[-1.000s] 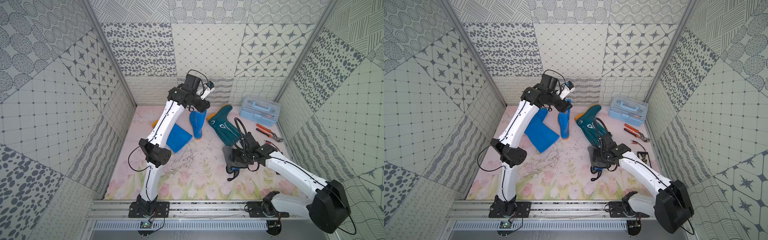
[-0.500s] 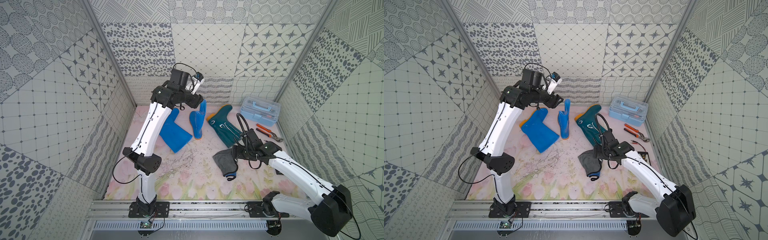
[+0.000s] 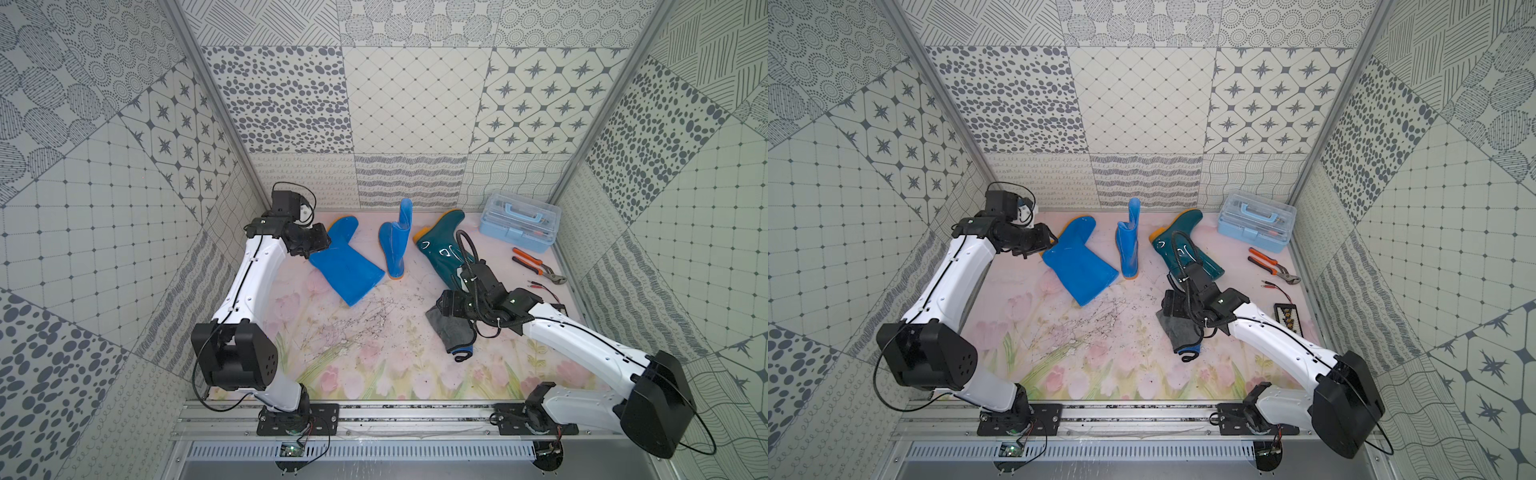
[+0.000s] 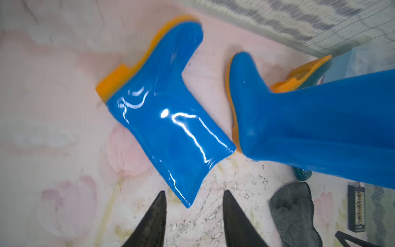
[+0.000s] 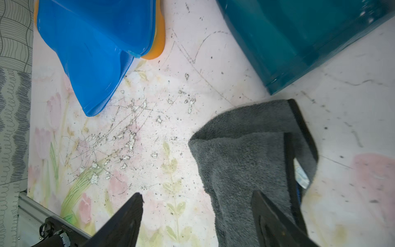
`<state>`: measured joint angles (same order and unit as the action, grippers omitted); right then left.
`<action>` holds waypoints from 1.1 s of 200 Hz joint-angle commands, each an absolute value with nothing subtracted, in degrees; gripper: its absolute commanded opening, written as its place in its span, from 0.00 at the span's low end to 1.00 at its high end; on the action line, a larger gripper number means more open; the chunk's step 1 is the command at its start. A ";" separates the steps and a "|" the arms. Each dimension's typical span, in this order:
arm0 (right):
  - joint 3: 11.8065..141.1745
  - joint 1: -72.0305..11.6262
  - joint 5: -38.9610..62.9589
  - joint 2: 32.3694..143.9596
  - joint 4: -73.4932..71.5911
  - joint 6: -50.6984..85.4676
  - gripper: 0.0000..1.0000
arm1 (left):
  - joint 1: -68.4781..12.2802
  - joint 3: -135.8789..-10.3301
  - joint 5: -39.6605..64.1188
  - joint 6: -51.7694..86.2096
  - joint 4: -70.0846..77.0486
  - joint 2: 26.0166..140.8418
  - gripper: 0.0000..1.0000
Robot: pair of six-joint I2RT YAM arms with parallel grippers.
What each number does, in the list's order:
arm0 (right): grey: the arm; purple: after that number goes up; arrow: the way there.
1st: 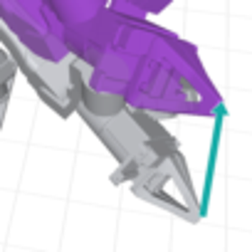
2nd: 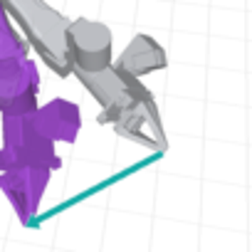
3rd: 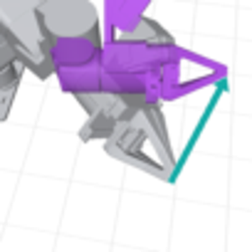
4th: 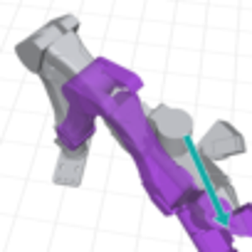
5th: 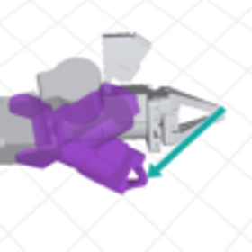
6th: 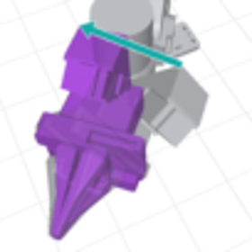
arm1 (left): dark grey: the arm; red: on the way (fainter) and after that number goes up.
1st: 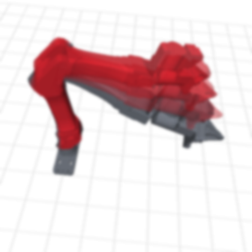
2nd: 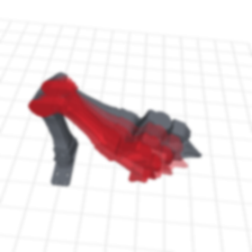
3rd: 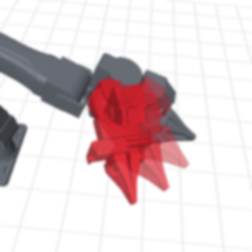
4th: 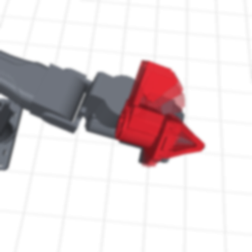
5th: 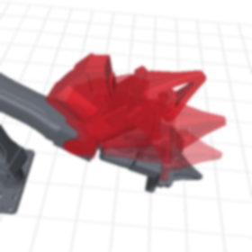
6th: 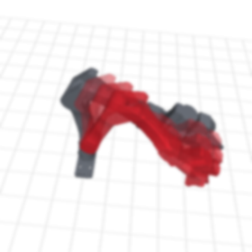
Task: Wipe the rubber boots with a cloth
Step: Move the rubber boot to the center of the board.
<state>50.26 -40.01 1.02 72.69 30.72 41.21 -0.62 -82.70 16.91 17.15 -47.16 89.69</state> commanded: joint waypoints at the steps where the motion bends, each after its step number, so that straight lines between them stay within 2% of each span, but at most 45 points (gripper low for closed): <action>1: 50.80 -42.46 3.47 75.89 22.98 45.48 0.82 | 2.44 -64.52 31.51 36.46 -33.16 88.48 0.43; 33: 52.76 -43.59 4.48 78.63 23.02 44.67 0.82 | 2.46 -57.92 36.14 40.38 -26.12 92.11 0.47; 73: 51.28 -43.66 3.48 77.46 22.59 45.38 0.82 | 2.48 -51.93 35.61 45.55 -17.23 94.44 0.52; 134: 51.36 -43.83 3.74 78.02 22.30 45.72 0.82 | 1.79 -52.08 37.64 49.45 -8.61 99.40 0.45; 159: 51.32 -43.95 3.78 78.03 22.29 45.98 0.82 | 1.42 -53.11 38.20 50.18 -7.66 100.81 0.35; 174: 51.07 -44.11 3.86 77.77 22.02 46.28 0.82 | 1.39 -52.76 38.41 50.15 -8.00 100.44 0.22; 192: 50.34 -44.43 3.91 77.25 21.39 46.77 0.81 | 1.54 -51.54 36.59 49.28 -10.29 97.12 0.00; 220: 50.09 -45.79 3.59 76.89 21.25 47.03 0.78 | 2.17 -49.97 32.89 46.14 -19.07 87.88 0.00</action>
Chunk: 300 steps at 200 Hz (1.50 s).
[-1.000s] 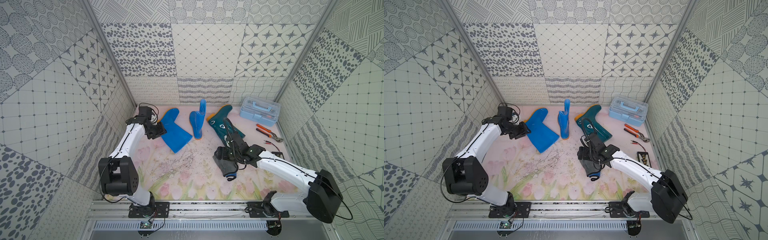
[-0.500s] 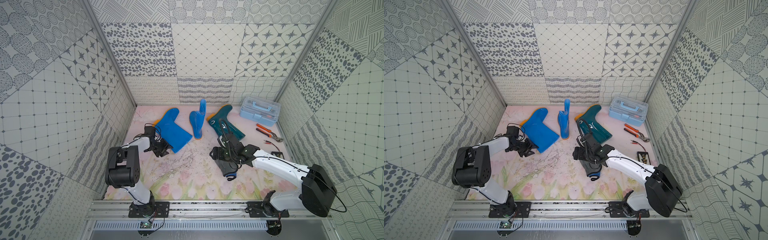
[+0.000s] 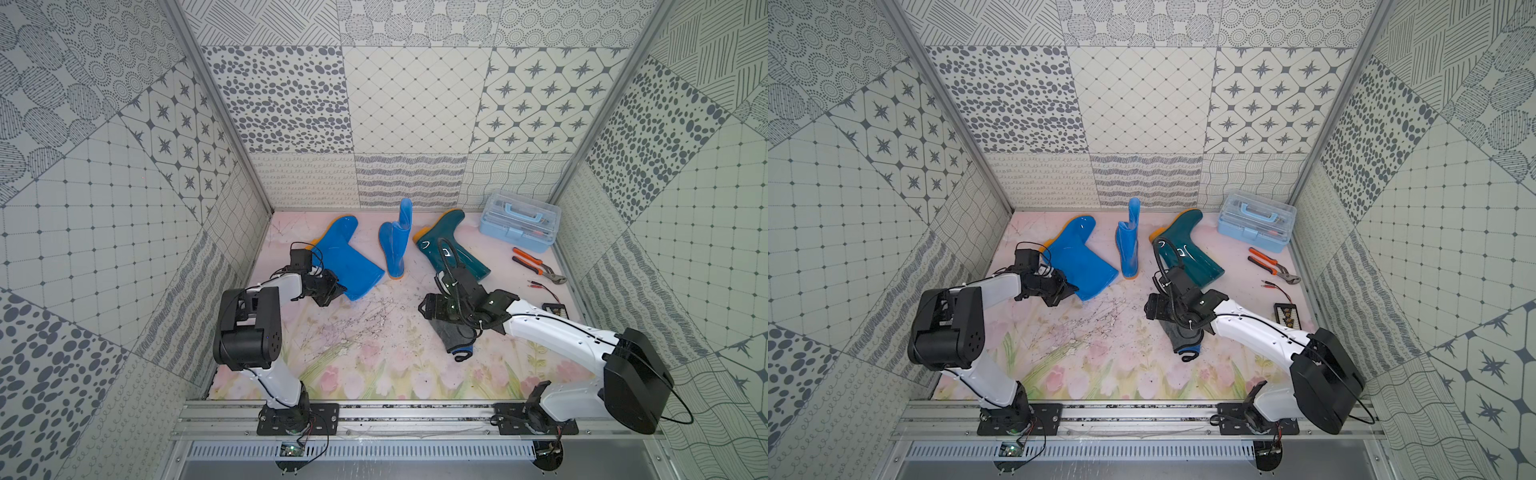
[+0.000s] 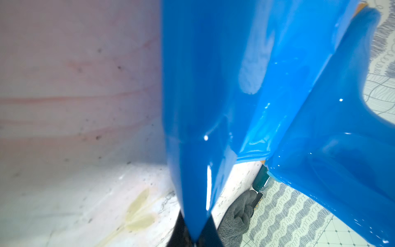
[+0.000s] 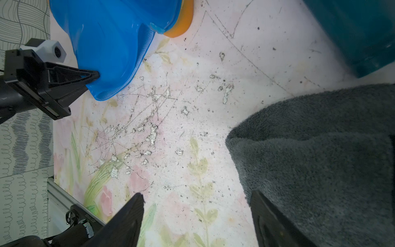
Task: Wipe the rubber boots with a cloth
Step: Move the rubber boot to the center of the board.
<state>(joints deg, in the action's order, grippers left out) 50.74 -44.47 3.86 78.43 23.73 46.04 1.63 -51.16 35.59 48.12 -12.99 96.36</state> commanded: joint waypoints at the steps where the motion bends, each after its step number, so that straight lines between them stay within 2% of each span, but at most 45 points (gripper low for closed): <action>1: 50.10 -45.84 3.55 76.90 21.22 47.07 0.77 | 2.18 -49.99 32.66 45.97 -19.56 87.66 0.00; 41: 50.16 -49.51 6.01 78.10 20.05 47.57 0.71 | 2.43 -47.78 24.81 40.72 -41.01 69.52 0.00; 80: 47.45 -51.82 10.46 78.28 16.31 50.50 0.59 | 1.03 -41.86 24.68 42.92 -56.75 52.14 0.00; 105: 44.70 -52.37 11.60 76.16 14.88 51.45 0.58 | -6.86 -35.37 24.06 54.88 -57.00 39.24 0.00; 134: 41.61 -52.37 10.89 72.13 14.39 52.76 0.58 | -22.92 -30.93 15.97 70.15 -52.91 29.65 0.00; 156: 38.99 -52.13 10.73 69.79 12.88 54.60 0.61 | -36.57 -30.79 8.15 75.34 -47.34 32.98 0.00; 173: 37.88 -51.91 10.70 68.72 12.48 55.84 0.65 | -46.23 -32.93 3.34 77.27 -41.27 43.87 0.00; 195: 37.28 -51.77 9.72 67.24 13.62 56.80 0.65 | -51.27 -38.34 1.86 76.94 -33.48 59.29 0.01; 204: 37.05 -51.71 8.78 66.52 14.41 57.03 0.65 | -51.96 -40.46 1.83 76.38 -30.34 63.61 0.07; 225: 36.70 -51.54 6.93 65.49 15.66 57.28 0.63 | -52.01 -47.13 3.29 72.22 -27.33 71.29 0.31; 247: 37.65 -51.44 5.81 66.59 16.76 56.92 0.60 | -51.90 -59.71 1.66 62.67 -39.79 76.33 0.48; 267: 39.66 -51.52 6.25 70.14 16.63 56.24 0.60 | -50.71 -67.70 -2.48 55.30 -53.08 76.51 0.63; 283: 41.65 -51.50 7.34 74.12 15.96 55.82 0.62 | -45.91 -68.62 -3.63 50.13 -59.47 74.03 0.79; 300: 43.57 -51.48 7.59 77.53 15.33 55.40 0.65 | -37.36 -65.69 -1.62 44.95 -62.15 70.39 0.83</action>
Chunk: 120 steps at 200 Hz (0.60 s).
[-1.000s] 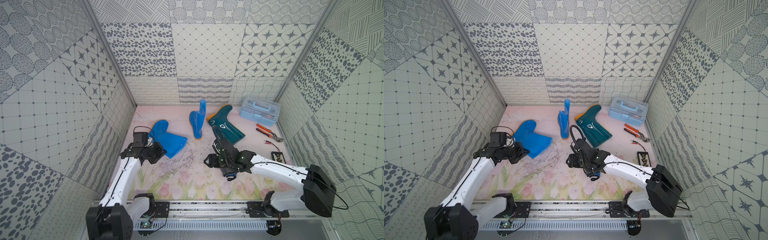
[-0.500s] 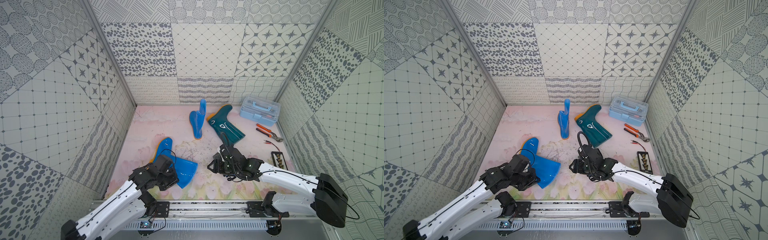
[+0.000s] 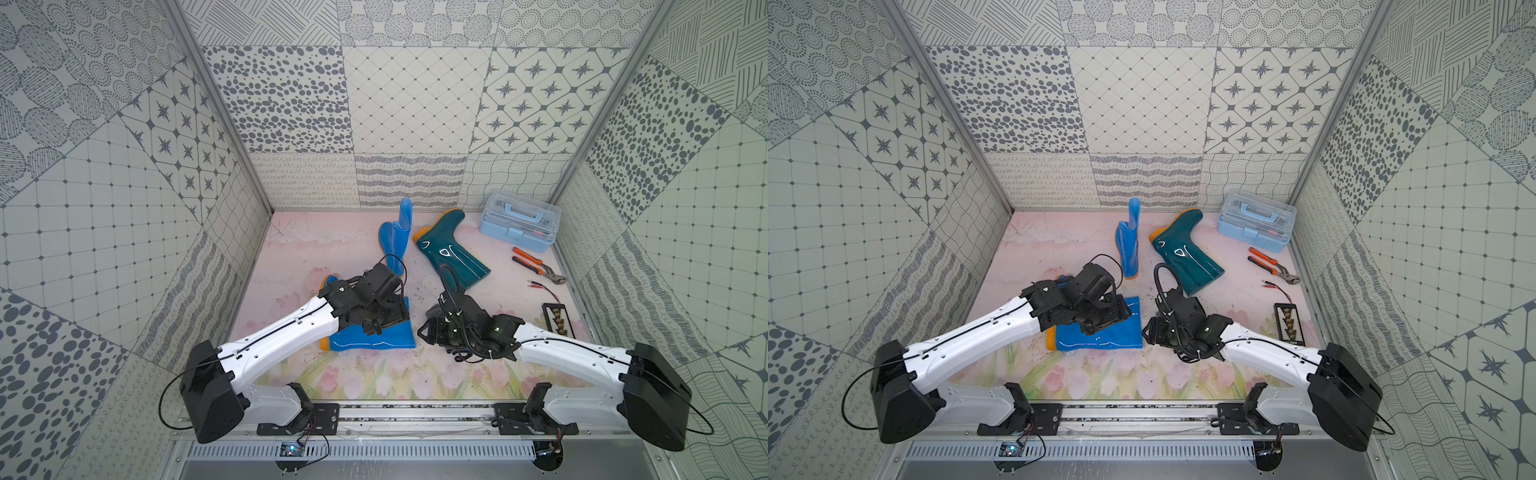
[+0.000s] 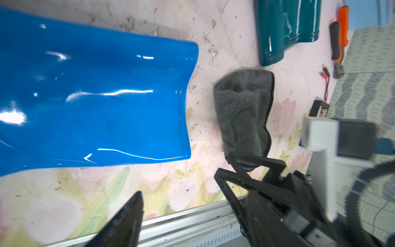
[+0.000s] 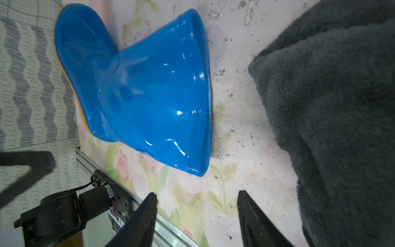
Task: Wipe the rubber boots with a cloth
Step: Move the rubber boot to the center of the board.
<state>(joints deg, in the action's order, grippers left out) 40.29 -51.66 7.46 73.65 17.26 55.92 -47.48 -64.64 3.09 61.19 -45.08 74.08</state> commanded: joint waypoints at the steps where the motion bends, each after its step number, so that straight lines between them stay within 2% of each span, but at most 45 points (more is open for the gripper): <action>1: 43.67 -51.49 7.62 77.70 15.27 55.38 0.66 | -36.79 -65.59 -1.51 44.71 -62.23 70.18 0.83; 31: 47.38 -51.15 6.79 83.54 14.50 54.35 0.67 | -17.33 -57.11 5.17 34.04 -57.68 65.60 0.83; 49: 50.85 -50.95 8.55 88.75 14.06 53.25 0.67 | -9.17 -53.95 11.81 28.48 -52.06 67.45 0.83; 71: 54.59 -50.89 11.42 94.98 14.13 52.24 0.67 | -4.80 -52.88 14.78 26.67 -47.96 73.69 0.83; 95: 55.25 -50.81 12.81 98.58 13.30 51.81 0.65 | -3.89 -51.59 14.81 25.83 -44.80 78.89 0.82; 120: 55.54 -50.80 15.70 101.11 13.26 50.55 0.62 | -4.07 -47.88 19.11 26.55 -39.40 80.90 0.71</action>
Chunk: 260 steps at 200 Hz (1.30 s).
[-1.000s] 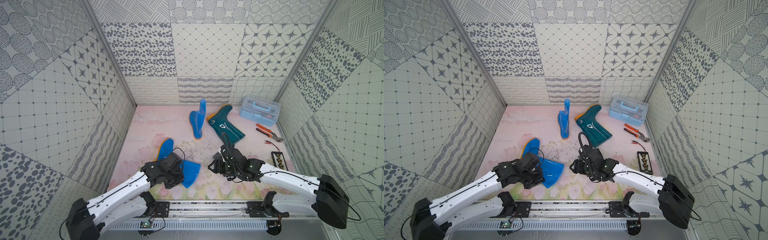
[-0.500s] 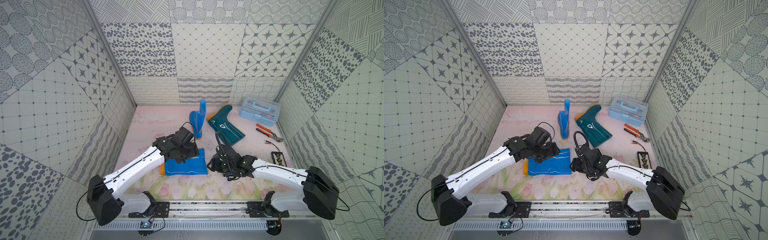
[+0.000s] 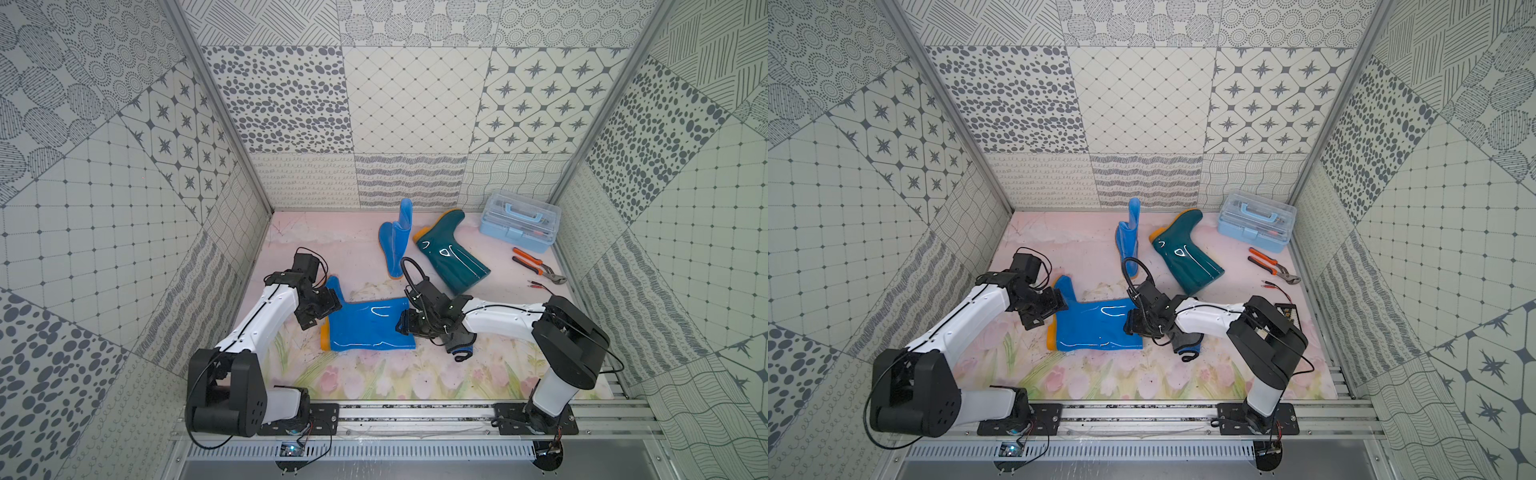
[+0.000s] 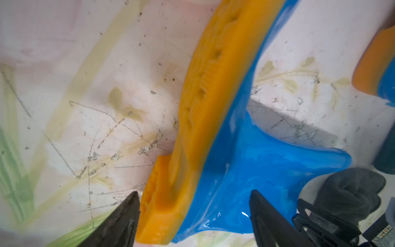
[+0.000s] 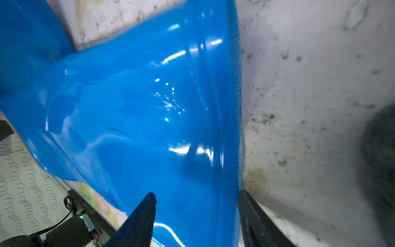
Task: Wipe the rubber boots with a cloth
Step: Move the rubber boot to the center of the board.
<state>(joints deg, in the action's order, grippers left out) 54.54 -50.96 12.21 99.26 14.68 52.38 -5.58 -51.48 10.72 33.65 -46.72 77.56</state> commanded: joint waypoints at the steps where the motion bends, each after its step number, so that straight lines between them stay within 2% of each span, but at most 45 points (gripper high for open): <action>1: 55.50 -50.76 15.76 101.22 13.31 50.50 0.62 | -4.10 -47.63 19.44 26.63 -39.12 80.92 0.70; 25: 53.56 -50.76 17.66 101.18 13.18 50.15 0.56 | -7.81 -44.25 20.84 28.36 -36.64 81.09 0.49; 52: 49.82 -50.89 16.26 96.50 14.78 49.89 0.51 | -14.82 -44.45 19.71 29.36 -40.47 82.22 0.25; 73: 49.56 -51.18 12.96 90.99 19.96 48.44 0.51 | -18.63 -43.67 16.37 32.88 -43.54 79.24 0.21; 95: 52.98 -50.85 7.86 85.57 29.24 44.85 0.60 | -19.82 -41.66 14.90 37.49 -44.66 72.80 0.21; 115: 55.78 -49.34 3.78 80.72 37.68 42.95 0.69 | -20.25 -40.58 15.40 37.84 -44.32 68.21 0.36; 135: 53.03 -45.97 0.05 75.38 40.50 41.07 0.77 | -20.63 -37.91 18.08 37.28 -41.70 65.79 0.42; 151: 53.19 -41.50 -1.25 76.16 45.79 37.43 0.81 | -20.66 -36.47 19.55 37.31 -39.95 65.09 0.43; 176: 55.21 -39.16 -5.54 80.37 52.68 32.12 0.89 | -21.17 -35.63 21.44 37.31 -36.45 64.96 0.44; 209: 55.93 -37.63 -1.84 85.10 47.63 31.55 0.91 | -21.14 -37.18 17.72 34.60 -35.64 67.22 0.50; 260: 55.59 -38.24 -0.12 92.91 41.95 32.91 0.91 | -21.15 -43.01 13.16 30.66 -36.94 72.44 0.53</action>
